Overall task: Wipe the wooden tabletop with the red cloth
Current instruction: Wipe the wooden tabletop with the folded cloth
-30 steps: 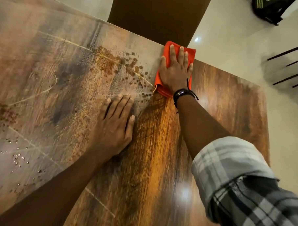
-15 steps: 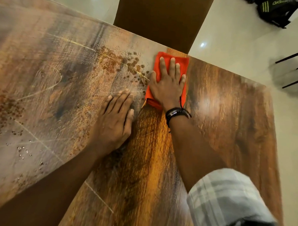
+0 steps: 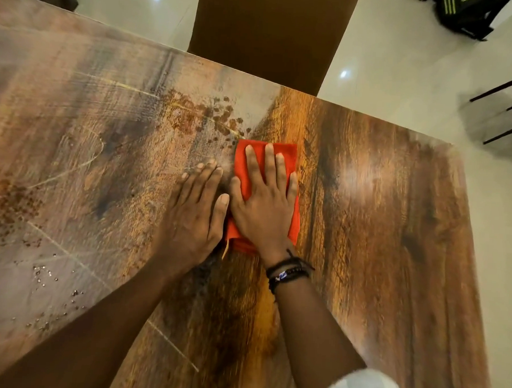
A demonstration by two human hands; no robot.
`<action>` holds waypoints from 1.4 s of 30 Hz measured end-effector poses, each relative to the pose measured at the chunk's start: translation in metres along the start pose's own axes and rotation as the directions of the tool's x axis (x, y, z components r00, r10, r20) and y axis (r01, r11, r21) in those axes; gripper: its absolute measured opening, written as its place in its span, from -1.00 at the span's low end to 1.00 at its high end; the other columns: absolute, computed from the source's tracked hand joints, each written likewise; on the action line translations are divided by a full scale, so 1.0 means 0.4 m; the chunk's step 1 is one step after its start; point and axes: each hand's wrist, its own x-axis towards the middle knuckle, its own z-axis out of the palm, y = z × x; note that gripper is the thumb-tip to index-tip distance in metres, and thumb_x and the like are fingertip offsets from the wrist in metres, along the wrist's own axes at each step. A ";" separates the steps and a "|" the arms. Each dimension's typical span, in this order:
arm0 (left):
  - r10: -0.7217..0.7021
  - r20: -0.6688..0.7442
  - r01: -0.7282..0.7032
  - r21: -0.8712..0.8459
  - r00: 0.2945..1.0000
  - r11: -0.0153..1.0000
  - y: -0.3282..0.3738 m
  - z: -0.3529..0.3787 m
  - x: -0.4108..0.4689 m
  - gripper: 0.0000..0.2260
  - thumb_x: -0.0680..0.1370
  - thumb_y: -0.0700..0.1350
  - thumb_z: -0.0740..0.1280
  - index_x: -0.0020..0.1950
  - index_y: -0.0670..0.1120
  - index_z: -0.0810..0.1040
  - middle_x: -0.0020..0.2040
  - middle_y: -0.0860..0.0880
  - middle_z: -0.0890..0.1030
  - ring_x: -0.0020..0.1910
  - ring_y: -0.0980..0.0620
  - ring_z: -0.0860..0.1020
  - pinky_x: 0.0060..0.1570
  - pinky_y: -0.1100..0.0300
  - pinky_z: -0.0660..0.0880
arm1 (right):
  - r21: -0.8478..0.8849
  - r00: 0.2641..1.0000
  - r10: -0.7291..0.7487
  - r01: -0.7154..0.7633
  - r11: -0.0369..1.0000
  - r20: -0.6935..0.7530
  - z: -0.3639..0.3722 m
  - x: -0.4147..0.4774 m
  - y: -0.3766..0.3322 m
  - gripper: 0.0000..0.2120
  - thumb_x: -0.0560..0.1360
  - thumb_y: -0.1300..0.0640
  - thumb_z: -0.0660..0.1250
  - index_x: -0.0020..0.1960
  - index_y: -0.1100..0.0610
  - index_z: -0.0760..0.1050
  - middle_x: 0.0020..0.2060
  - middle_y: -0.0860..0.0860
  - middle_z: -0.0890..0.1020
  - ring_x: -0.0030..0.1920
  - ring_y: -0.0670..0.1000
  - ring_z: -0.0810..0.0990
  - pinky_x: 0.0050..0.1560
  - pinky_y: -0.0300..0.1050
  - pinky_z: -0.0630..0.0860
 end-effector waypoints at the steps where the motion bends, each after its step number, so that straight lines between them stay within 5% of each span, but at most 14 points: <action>1: -0.006 0.007 0.006 -0.004 1.000 1.000 0.000 0.000 0.001 -0.48 0.68 0.08 -0.07 0.57 -0.14 0.22 0.57 -0.11 0.26 0.58 -0.01 0.14 0.56 -0.08 0.07 | 0.008 1.000 0.011 -0.011 1.000 0.002 0.001 0.048 0.003 -0.39 0.61 -0.23 0.00 0.62 -0.11 0.06 0.63 0.01 0.05 0.62 0.06 -0.02 0.58 0.18 -0.15; 11: -0.014 -0.006 0.014 -0.026 1.000 1.000 0.003 -0.004 0.007 -0.49 0.68 0.08 -0.03 0.57 -0.11 0.22 0.57 -0.07 0.26 0.58 0.02 0.12 0.58 0.05 -0.04 | 0.028 0.993 0.076 -0.079 0.996 0.086 -0.020 0.434 0.017 -0.41 0.66 -0.21 -0.02 0.64 -0.09 -0.03 0.64 0.02 -0.06 0.62 0.08 -0.13 0.55 0.20 -0.26; 20: 0.001 -0.013 -0.002 -0.040 1.000 0.999 -0.002 -0.006 0.000 -0.49 0.68 0.09 -0.04 0.57 -0.11 0.22 0.58 -0.07 0.25 0.59 0.04 0.09 0.58 0.08 -0.09 | 0.005 0.992 0.029 -0.030 1.000 0.119 -0.055 0.387 0.106 -0.43 0.68 -0.19 -0.02 0.63 -0.12 -0.06 0.64 0.01 -0.09 0.62 0.07 -0.15 0.56 0.21 -0.25; 26: -0.003 -0.020 0.002 -0.040 1.000 0.999 0.001 -0.002 -0.004 -0.49 0.68 0.08 -0.02 0.58 -0.13 0.19 0.58 -0.09 0.22 0.60 0.01 0.07 0.58 0.11 -0.15 | -0.002 0.972 0.229 -0.230 0.973 0.048 -0.098 0.360 0.278 -0.42 0.67 -0.22 -0.02 0.63 -0.12 -0.07 0.64 0.00 -0.08 0.62 0.07 -0.13 0.55 0.27 -0.22; 32: -0.014 -0.014 0.013 -0.044 1.000 0.999 0.004 -0.001 -0.001 -0.48 0.68 0.09 -0.03 0.58 -0.12 0.16 0.59 -0.09 0.19 0.60 0.03 0.02 0.57 0.10 -0.17 | 0.050 0.952 0.304 -0.305 0.951 0.034 -0.072 0.361 0.192 -0.42 0.68 -0.15 -0.01 0.64 -0.06 -0.08 0.64 0.03 -0.09 0.62 0.09 -0.16 0.54 0.26 -0.28; 42: -0.071 -0.077 0.083 0.171 0.995 0.982 0.004 0.001 0.007 -0.49 0.64 0.05 0.03 0.55 -0.13 0.25 0.54 -0.13 0.29 0.57 -0.14 0.13 0.52 -0.28 -0.16 | 0.011 0.999 0.026 -0.027 1.000 0.025 0.007 0.393 -0.028 -0.45 0.67 -0.17 -0.02 0.63 -0.12 -0.02 0.63 -0.01 -0.01 0.63 0.06 -0.10 0.57 0.21 -0.25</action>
